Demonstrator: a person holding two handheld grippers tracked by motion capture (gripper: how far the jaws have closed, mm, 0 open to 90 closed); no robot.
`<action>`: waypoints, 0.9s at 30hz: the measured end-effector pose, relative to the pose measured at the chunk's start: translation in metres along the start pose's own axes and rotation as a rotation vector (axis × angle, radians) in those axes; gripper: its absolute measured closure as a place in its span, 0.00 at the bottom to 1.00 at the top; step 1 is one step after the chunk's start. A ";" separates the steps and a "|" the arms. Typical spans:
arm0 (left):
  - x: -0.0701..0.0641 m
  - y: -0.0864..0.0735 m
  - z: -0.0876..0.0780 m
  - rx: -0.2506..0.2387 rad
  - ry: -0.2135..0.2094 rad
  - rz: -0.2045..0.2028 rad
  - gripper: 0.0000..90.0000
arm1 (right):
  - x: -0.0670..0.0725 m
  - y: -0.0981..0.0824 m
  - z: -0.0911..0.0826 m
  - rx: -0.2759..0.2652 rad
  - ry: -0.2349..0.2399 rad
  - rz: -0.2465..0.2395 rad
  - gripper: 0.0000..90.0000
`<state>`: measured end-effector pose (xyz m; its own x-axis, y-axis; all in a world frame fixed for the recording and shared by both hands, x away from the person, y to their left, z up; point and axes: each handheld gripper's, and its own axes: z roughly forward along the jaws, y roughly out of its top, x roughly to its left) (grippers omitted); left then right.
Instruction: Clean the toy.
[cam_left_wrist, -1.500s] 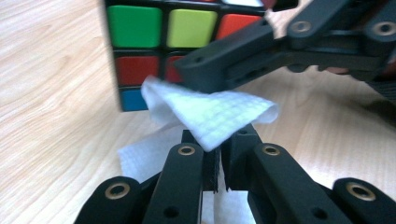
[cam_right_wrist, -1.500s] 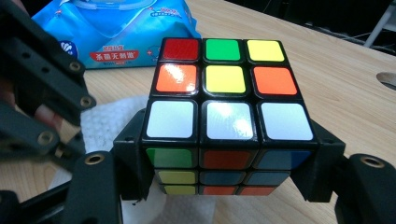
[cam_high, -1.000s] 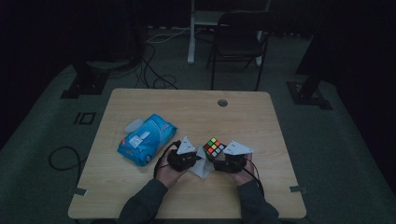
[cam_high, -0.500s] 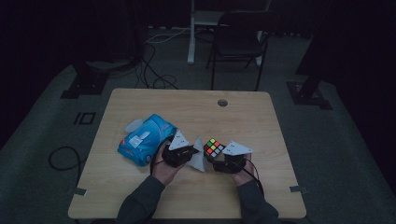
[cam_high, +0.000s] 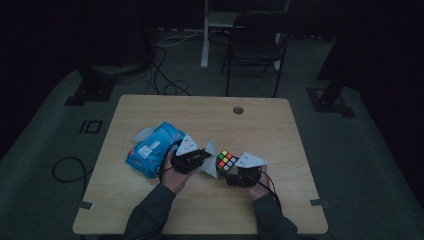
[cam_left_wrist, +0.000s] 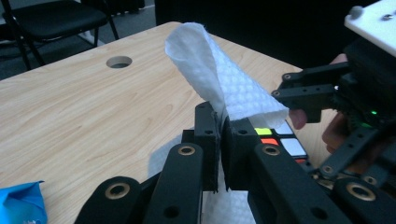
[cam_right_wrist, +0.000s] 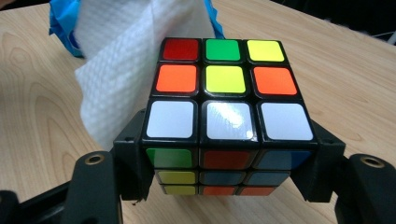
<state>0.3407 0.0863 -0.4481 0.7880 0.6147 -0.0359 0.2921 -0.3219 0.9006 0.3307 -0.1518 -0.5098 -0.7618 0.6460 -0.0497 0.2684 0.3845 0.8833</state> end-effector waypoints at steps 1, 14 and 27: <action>0.002 0.001 0.001 0.000 0.003 -0.003 0.96 | 0.001 0.001 0.000 -0.004 0.003 -0.001 0.38; 0.008 0.003 0.007 0.009 -0.005 -0.013 0.96 | 0.010 0.006 -0.003 -0.021 0.043 -0.033 0.38; 0.015 0.009 0.018 0.024 -0.045 -0.024 0.97 | 0.022 0.008 0.000 -0.024 0.088 -0.064 0.38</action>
<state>0.3649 0.0790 -0.4482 0.8038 0.5899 -0.0774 0.3238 -0.3246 0.8887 0.3162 -0.1350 -0.5036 -0.8258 0.5600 -0.0662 0.2043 0.4066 0.8905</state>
